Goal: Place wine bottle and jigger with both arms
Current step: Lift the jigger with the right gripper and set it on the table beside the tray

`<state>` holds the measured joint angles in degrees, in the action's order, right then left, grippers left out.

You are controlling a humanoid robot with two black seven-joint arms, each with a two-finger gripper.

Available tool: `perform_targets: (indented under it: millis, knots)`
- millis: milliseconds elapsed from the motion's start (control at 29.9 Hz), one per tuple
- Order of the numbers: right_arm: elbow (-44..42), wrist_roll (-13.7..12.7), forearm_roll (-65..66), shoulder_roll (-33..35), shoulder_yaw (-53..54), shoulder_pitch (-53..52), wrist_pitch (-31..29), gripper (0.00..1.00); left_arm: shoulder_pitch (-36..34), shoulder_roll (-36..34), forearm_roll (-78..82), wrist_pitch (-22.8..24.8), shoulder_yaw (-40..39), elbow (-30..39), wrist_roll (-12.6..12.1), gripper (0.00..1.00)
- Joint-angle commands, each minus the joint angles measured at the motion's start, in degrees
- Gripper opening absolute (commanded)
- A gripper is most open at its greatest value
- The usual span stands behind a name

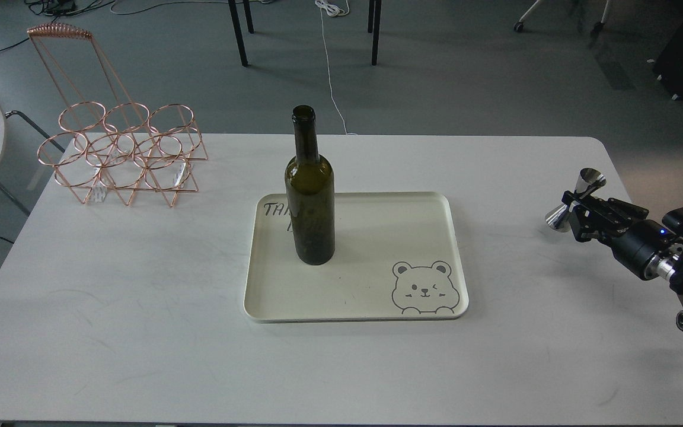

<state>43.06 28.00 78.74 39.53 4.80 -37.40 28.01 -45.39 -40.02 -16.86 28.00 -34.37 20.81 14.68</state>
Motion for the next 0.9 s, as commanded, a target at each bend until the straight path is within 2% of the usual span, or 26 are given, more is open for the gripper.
perform_targets:
  millis: [0, 201, 535, 735, 869]
  knots:
    - [-0.6, 0.0, -0.34, -0.16, 0.12, 1.36, -0.01, 0.14, -0.05, -0.06, 0.07, 0.0, 0.0, 0.02, 0.0, 0.99]
    - [-0.52, 0.0, -1.23, -0.16, 0.03, 1.71, -0.01, 0.28, 0.04, -0.59, 0.07, 0.0, 0.09, 0.02, -0.09, 0.99]
    - [-0.25, 0.0, -1.31, -0.77, 0.12, 2.59, -0.01, 0.35, -0.05, -0.41, 0.07, 0.0, 0.0, 0.19, -0.09, 0.98]
    - [0.54, 0.0, -1.49, -0.51, 0.12, 3.12, -0.01, 0.61, -0.23, -0.5, 0.07, 0.0, 0.0, 0.19, -0.09, 0.99]
    - [2.2, 0.0, -2.28, 0.36, 0.12, 3.73, -0.01, 0.73, -0.23, -0.58, -0.01, 0.0, 0.0, 0.19, -0.09, 0.99]
